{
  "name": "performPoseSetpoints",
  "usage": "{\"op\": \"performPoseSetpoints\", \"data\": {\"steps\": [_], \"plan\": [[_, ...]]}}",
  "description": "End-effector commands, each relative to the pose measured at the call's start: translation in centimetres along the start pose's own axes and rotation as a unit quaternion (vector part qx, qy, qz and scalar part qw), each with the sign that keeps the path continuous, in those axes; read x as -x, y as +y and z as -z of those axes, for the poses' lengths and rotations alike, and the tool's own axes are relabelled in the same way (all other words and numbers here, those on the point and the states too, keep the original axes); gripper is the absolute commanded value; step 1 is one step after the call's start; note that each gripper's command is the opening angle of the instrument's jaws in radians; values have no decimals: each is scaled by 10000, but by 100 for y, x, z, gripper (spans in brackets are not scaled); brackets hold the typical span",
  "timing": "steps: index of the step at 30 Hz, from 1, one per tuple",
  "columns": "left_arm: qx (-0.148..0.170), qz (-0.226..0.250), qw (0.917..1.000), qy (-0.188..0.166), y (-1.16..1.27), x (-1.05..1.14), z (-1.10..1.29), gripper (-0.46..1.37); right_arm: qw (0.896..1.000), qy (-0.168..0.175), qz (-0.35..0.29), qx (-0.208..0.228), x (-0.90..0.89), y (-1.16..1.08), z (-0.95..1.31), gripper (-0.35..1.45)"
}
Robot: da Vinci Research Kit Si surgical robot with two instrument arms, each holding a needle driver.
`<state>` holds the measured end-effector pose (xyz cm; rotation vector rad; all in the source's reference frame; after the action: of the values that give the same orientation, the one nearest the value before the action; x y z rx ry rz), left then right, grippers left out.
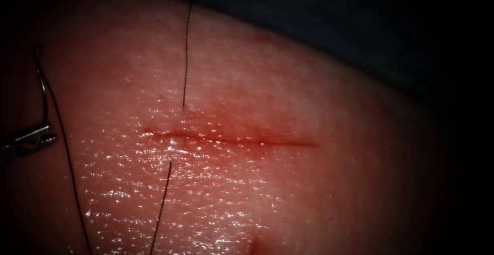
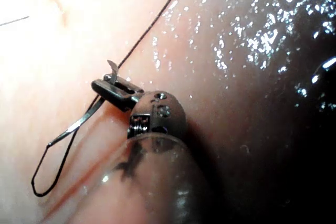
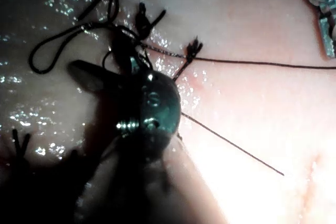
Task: Wound Closure
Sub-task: Grasp the long suture end with the right jaws and extract the suture from the incision.
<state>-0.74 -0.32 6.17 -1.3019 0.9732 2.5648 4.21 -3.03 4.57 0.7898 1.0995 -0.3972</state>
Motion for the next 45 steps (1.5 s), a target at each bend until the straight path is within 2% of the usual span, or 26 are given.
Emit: {"op": "performPoseSetpoints", "data": {"steps": [1, 9, 14, 18, 23, 25, 28, 32, 39, 45], "plan": [[26, 0, 10000, 1, 0, 0, 0, -35, 9999, 54, 30, 124, -2, -1, 7, 141], [25, 0, 10000, 0, 0, 0, 0, -35, 9955, 259, 235, 876, -9, 3, 61, 138], [34, -2, 10000, -7, 1, -1, -1, -35, 9893, 278, 313, 1397, -3, 12, 96, 132], [32, -2, 10000, -9, 1, -1, -1, -35, 9841, 346, 353, 1703, 3, 19, 112, 129], [42, -3, 10000, -14, 1, -1, -2, -35, 9652, 288, 597, 2530, 15, 33, 139, 128], [38, -3, 10000, -15, 2, -2, -2, -35, 9540, 185, 703, 2909, 24, 39, 150, 131], [35, -2, 10000, -14, 2, -2, -3, -35, 9440, 64, 719, 3220, 33, 44, 155, 140], [48, -1, 10000, -10, 2, -3, -3, -35, 9314, -163, 752, 3556, 48, 51, 160, 141], [48, 0, 10000, -7, 2, -3, -3, -35, 9269, -375, 1198, 3536, 73, 64, 161, 141], [48, 0, 10000, -6, 2, -3, -3, -35, 9227, -484, 1476, 3530, 91, 75, 152, 140]]}}
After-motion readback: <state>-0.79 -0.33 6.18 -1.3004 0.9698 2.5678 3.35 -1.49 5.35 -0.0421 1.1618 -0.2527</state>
